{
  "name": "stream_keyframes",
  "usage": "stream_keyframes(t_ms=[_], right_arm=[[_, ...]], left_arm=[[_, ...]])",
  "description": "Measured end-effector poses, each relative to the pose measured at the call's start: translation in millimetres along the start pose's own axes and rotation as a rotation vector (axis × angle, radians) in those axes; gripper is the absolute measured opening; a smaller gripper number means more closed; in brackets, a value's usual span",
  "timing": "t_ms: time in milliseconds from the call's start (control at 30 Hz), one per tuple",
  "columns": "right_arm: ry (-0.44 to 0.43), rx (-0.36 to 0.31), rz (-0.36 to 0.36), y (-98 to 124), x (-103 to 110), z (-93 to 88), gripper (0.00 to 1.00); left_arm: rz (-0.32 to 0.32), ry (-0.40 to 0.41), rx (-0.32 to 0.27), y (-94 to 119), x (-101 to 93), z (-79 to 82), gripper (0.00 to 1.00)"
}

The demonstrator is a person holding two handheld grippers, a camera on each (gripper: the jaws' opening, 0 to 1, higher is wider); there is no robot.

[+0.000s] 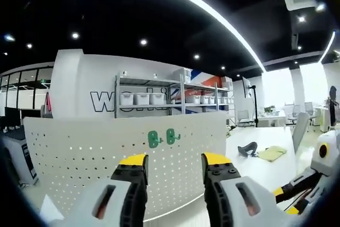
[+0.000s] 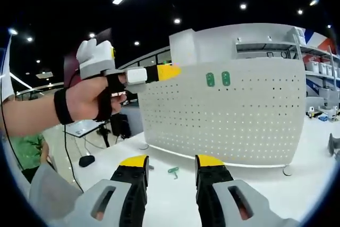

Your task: Insert the hook assembly into the mounting plate slot until the hook locks in place.

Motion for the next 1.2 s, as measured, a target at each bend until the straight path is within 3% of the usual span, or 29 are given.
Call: stream_keyframes(t_ms=[367, 833, 1200], right_arm=[[0.015, 0.002, 0.019, -15, 25, 1.9, 0.35], [0.024, 0.022, 0.019, -28, 44, -0.3, 0.35], [0.027, 0.039, 0.024, -42, 58, -4.2, 0.35]], left_arm=[[-0.012, -0.004, 0.038, 36, 21.2, -14.5, 0.41], [-0.028, -0.010, 0.068, 64, 46.9, -29.8, 0.41], [-0.031, -0.008, 0.114, 87, 67.6, -54.2, 0.40]])
Point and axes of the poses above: the point that each gripper's makers call its tool centre point, and the gripper's own axes: y roughly backward along the fingers, x roughly to its left, z roughly out of its top, the point moved 5 cm from there along y, roughly backward along the fingers, and after that the axes turned 1 degree about z, right-handed, at the moved point
